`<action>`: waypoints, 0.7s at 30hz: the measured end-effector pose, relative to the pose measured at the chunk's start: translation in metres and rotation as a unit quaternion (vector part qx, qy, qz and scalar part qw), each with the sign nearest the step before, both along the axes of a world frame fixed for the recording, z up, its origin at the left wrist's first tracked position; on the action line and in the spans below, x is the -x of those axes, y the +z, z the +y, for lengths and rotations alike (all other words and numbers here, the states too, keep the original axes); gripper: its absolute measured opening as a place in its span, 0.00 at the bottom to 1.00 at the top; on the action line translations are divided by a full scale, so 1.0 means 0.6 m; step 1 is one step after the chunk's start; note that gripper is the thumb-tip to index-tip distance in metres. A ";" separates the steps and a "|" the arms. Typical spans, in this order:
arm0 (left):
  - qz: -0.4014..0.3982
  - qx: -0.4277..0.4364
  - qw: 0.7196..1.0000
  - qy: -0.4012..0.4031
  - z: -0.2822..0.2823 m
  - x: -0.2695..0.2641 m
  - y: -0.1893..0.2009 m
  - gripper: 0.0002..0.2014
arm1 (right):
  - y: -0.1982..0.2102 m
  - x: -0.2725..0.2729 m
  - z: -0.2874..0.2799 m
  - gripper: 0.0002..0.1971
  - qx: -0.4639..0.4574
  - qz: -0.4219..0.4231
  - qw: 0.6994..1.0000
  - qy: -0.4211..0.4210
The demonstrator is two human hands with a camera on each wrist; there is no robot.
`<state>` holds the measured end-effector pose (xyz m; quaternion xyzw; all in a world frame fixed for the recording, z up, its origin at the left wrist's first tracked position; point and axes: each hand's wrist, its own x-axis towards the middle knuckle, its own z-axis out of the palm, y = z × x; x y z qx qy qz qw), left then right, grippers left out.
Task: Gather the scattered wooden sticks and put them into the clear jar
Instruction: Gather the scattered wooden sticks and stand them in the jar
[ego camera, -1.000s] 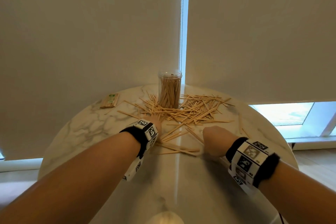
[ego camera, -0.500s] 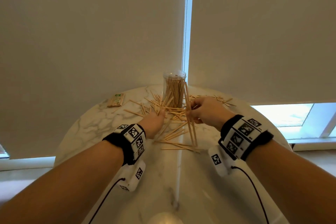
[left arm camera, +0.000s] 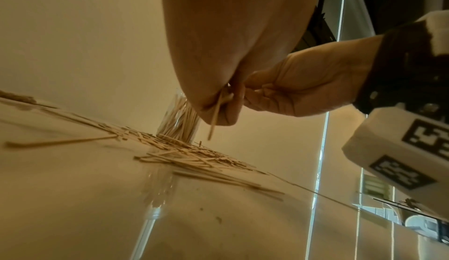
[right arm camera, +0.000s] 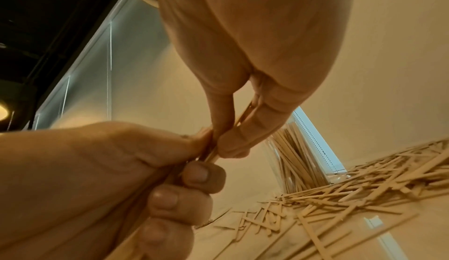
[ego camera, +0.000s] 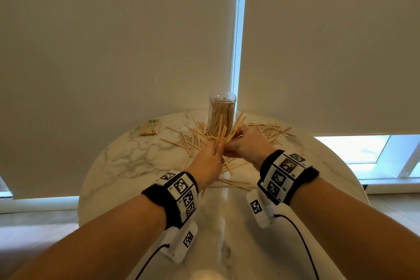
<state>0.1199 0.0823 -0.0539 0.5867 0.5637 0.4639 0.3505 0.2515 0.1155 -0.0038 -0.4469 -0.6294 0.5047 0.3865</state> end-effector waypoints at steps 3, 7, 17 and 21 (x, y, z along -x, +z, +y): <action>-0.031 0.034 0.998 -0.030 -0.010 -0.001 0.008 0.12 | 0.000 -0.003 -0.001 0.11 -0.006 -0.007 1.000 0.008; 0.058 0.030 0.997 -0.046 -0.013 0.013 0.018 0.13 | 0.003 -0.007 -0.002 0.10 -0.031 -0.109 0.993 0.017; 0.049 0.026 0.998 -0.031 -0.023 -0.004 0.024 0.12 | 0.041 -0.013 0.023 0.17 -0.068 -0.092 0.991 -0.067; 0.108 0.018 0.992 -0.060 -0.031 -0.020 0.028 0.23 | 0.038 -0.005 0.017 0.09 -0.059 -0.077 0.995 -0.032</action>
